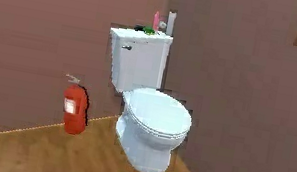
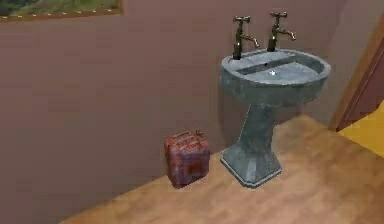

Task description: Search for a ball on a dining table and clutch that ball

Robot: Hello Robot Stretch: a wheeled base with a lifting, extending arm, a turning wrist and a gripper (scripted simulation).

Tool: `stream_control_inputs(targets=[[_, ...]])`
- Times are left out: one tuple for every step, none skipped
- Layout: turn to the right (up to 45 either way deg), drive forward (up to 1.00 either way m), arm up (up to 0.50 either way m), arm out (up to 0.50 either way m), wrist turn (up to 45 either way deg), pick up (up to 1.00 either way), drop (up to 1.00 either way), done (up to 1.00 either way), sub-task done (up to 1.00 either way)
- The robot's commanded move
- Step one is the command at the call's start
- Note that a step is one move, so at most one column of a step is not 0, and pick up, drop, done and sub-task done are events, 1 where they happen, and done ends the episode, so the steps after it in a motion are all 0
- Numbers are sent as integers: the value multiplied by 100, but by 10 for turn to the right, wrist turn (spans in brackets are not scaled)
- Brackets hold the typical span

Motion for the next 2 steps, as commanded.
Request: stream_control_inputs(targets=[[450,0,0,0,0,0,0,0,0],[450,0,0,0,0,0,0,0,0]])
